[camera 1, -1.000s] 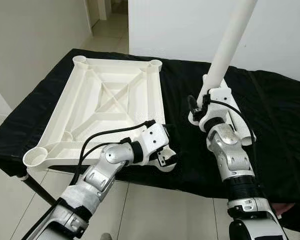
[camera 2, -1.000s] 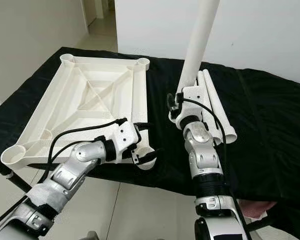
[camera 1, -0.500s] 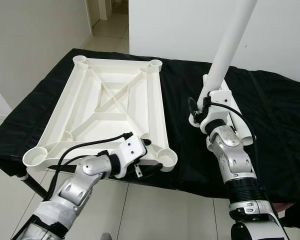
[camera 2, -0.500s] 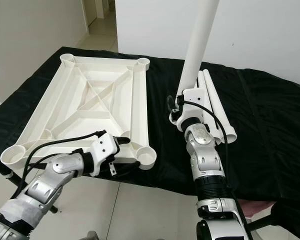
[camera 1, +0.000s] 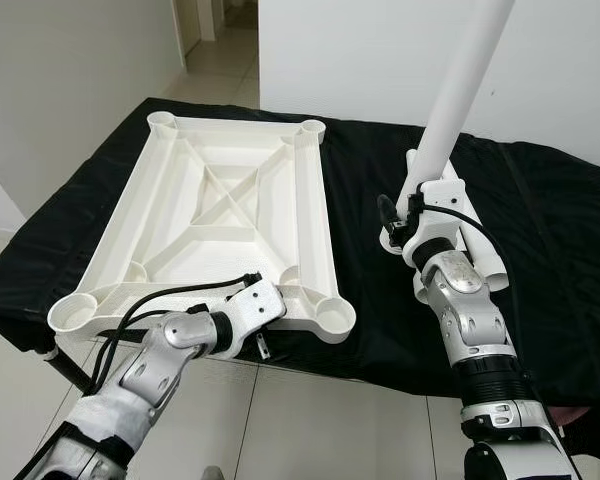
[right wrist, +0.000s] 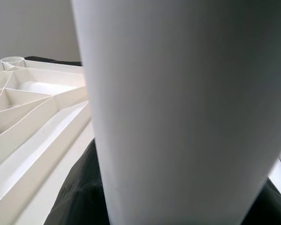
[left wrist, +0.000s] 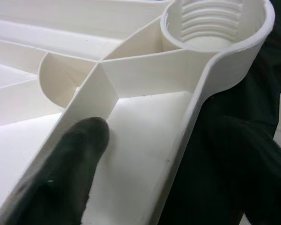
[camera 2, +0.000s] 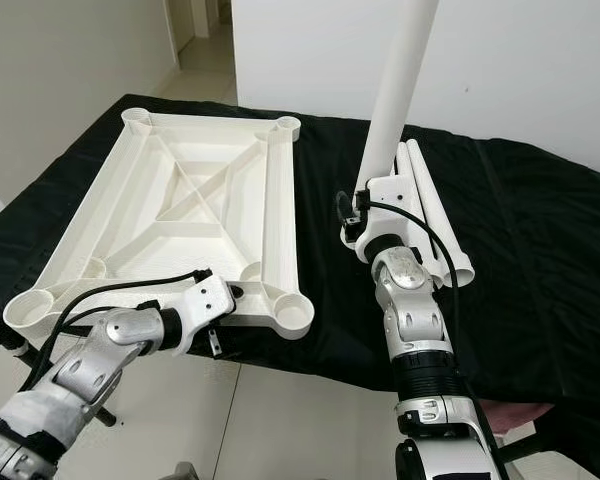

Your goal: Building children table

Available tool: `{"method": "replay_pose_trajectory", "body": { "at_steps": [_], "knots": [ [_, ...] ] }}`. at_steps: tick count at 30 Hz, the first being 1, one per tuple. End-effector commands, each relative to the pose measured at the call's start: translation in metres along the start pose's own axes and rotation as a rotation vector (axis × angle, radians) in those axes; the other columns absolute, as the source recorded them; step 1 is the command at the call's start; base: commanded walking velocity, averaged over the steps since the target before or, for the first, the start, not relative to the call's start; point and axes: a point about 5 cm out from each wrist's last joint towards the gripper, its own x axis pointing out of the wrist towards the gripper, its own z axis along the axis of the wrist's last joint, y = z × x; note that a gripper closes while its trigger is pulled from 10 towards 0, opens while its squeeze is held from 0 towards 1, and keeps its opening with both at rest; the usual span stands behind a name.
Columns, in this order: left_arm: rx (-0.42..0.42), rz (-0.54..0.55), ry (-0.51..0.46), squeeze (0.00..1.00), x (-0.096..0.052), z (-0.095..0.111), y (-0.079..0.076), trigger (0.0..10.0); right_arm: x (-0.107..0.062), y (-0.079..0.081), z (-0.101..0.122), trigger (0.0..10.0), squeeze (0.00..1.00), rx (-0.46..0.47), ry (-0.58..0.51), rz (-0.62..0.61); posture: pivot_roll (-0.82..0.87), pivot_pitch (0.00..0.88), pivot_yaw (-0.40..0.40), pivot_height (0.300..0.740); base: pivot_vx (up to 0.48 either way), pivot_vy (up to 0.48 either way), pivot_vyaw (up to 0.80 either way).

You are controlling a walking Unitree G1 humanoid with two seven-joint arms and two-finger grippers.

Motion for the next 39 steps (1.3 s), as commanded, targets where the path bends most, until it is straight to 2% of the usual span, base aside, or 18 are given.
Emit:
{"method": "replay_pose_trajectory", "body": {
  "at_steps": [1,4,11,12,17,24,25,31,32,33,34,39],
  "knots": [
    [-0.061,0.136,0.067,0.00,0.005,-0.013,0.005,0.0,0.001,-0.001,0.004,10.0,0.00,-0.006,-0.006,0.000,-0.04,0.000,-0.019,0.740,0.000,0.000,0.00],
    [-0.071,0.153,0.064,0.00,0.010,-0.008,0.011,0.0,0.001,-0.002,0.004,10.0,0.00,-0.008,-0.008,-0.005,-0.04,0.000,-0.013,0.740,0.000,0.000,0.00],
    [-0.061,0.156,0.057,0.00,0.016,-0.003,0.013,0.0,0.001,-0.003,0.005,10.0,0.00,-0.009,-0.010,-0.012,-0.04,0.000,-0.010,0.740,0.000,0.000,0.00],
    [-0.056,0.178,0.038,0.00,0.024,0.005,0.016,0.0,0.001,-0.003,0.005,10.0,0.00,-0.008,-0.012,-0.018,-0.05,0.000,-0.009,0.740,0.000,0.000,0.00],
    [-0.062,0.222,-0.015,0.00,0.037,0.022,0.024,0.0,0.001,-0.003,0.005,10.0,0.00,-0.006,-0.015,-0.022,-0.05,0.000,-0.006,0.740,0.000,0.000,0.00],
    [-0.061,0.278,-0.034,0.00,0.044,0.032,0.032,0.0,0.001,-0.003,0.006,10.0,0.00,-0.002,-0.016,-0.027,-0.05,0.000,-0.006,0.740,0.000,0.000,0.00],
    [-0.044,0.275,-0.041,0.00,0.044,0.033,0.032,10.0,0.001,-0.003,0.005,10.0,0.00,0.000,-0.016,-0.027,-0.06,0.000,-0.005,0.740,0.000,0.000,0.00],
    [-0.028,0.269,-0.079,0.00,0.041,0.037,0.034,10.0,0.001,0.000,0.003,10.0,0.00,0.014,-0.010,-0.023,-0.05,0.000,-0.012,0.740,0.000,0.000,0.00],
    [-0.070,0.260,-0.119,0.70,0.039,0.041,0.035,10.0,0.002,0.003,0.002,10.0,0.00,0.027,-0.005,-0.012,-0.04,0.000,-0.017,0.740,0.000,0.000,0.00],
    [-0.070,0.260,-0.119,0.70,0.039,0.041,0.035,10.0,0.002,0.003,0.002,10.0,0.00,0.027,-0.005,-0.012,-0.04,0.000,-0.017,0.740,0.000,0.000,0.00],
    [-0.093,0.258,-0.134,1.00,0.039,0.042,0.035,10.0,0.002,0.005,0.001,10.0,0.00,0.029,-0.003,-0.005,-0.04,0.000,-0.020,0.740,0.000,0.000,0.00],
    [-0.138,0.225,-0.205,1.00,0.037,0.051,0.032,10.0,0.002,0.012,0.000,10.0,0.00,0.028,-0.001,0.023,-0.04,0.000,-0.018,0.740,0.000,0.000,0.00]
  ]
}}
